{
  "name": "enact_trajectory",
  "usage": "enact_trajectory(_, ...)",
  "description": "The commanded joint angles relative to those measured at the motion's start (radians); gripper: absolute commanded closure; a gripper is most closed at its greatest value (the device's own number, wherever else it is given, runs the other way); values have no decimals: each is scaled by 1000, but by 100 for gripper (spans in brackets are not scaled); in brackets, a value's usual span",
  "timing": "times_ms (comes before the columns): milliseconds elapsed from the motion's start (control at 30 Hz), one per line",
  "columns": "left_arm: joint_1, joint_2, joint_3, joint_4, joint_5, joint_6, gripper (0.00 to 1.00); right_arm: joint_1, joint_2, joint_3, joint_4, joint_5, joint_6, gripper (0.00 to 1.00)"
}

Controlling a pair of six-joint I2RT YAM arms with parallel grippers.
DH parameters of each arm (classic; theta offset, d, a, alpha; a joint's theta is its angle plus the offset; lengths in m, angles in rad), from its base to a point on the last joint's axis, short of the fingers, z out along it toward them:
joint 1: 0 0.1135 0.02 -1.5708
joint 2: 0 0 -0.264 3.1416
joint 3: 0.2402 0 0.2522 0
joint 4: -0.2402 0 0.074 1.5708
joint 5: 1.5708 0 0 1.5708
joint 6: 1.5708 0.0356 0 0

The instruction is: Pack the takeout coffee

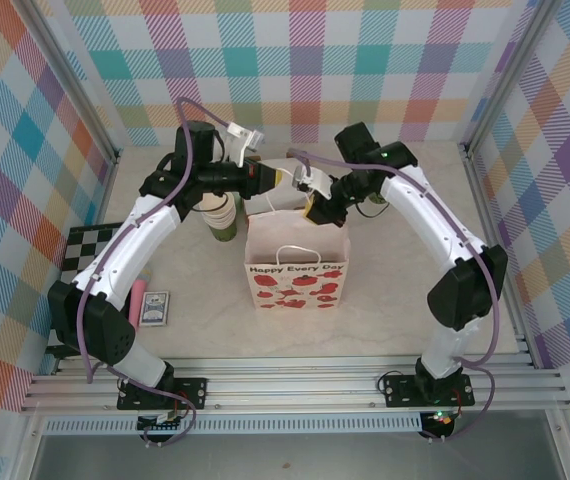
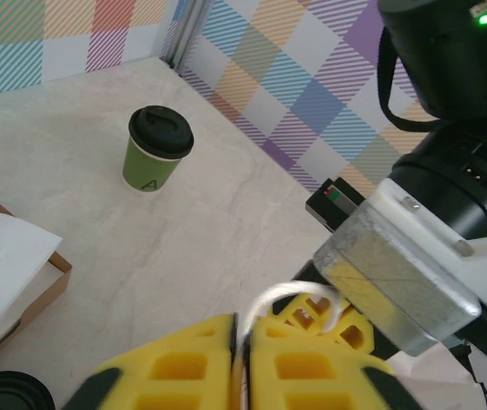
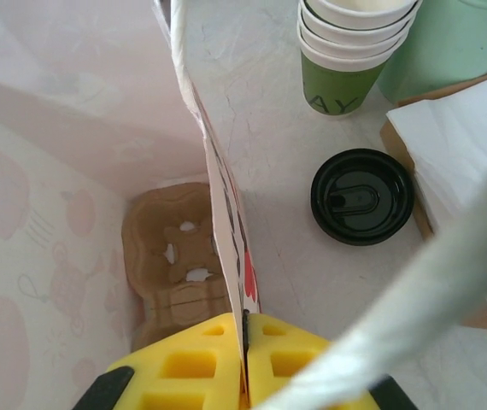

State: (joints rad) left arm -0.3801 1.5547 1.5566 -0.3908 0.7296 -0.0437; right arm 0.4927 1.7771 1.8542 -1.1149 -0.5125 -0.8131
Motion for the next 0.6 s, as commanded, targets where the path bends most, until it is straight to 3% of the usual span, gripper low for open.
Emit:
enact_trajectory(0,-5,-34,27,31,22,-25,78,7,-76,-51,78,-24,107,97)
enact_trajectory(167,-5,-75,6,51,-29,-63,51,16,-187,-198,191,-17,193,100)
enact_trajectory(367,-5,-135,-44,53,-234,-111,3,17,-271,-293,221,24,329,100)
enact_trajectory(567,-4,-224,-123,59,-582,-200,0,17,-342,-334,215,231,547,100)
